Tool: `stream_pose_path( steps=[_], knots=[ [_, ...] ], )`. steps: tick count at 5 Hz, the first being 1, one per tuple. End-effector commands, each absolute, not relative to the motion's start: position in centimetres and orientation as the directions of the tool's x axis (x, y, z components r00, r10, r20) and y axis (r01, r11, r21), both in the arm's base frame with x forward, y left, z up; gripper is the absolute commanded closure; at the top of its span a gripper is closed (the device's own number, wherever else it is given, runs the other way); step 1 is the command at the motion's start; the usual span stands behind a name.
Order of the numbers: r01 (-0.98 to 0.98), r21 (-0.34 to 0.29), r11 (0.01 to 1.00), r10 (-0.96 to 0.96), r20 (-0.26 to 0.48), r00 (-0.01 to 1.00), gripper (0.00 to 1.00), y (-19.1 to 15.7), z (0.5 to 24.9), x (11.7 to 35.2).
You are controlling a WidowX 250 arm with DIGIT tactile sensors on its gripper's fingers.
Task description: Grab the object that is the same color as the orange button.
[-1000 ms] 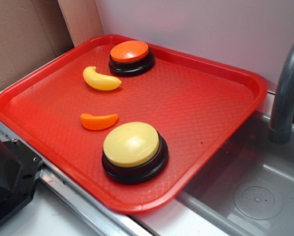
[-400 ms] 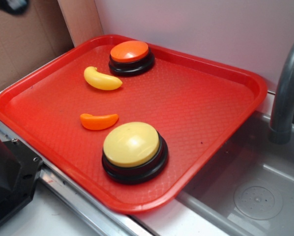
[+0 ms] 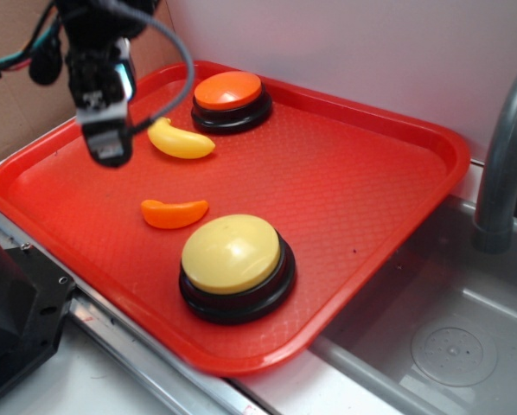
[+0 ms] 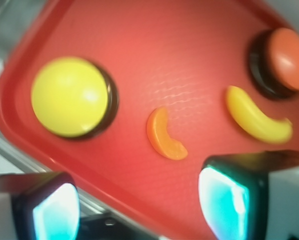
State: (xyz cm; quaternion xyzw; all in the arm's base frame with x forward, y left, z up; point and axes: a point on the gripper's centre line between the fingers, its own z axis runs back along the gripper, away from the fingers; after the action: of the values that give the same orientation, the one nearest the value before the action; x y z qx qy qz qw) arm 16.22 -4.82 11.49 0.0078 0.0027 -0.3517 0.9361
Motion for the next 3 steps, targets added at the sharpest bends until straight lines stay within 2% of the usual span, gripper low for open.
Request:
stream_pose_path(
  steps=[1, 2, 3],
  knots=[
    [0.781, 0.041, 0.623, -0.776, -0.093, 0.624, 0.0, -2.5, 7.3, 16.3],
    [0.766, 0.065, 0.639, -0.756, -0.127, 0.642, 0.0, -1.5, 5.1, 17.3],
    [0.742, 0.087, 0.665, -0.727, -0.149, 0.67, 0.0, -1.1, 4.1, 18.6]
  ],
)
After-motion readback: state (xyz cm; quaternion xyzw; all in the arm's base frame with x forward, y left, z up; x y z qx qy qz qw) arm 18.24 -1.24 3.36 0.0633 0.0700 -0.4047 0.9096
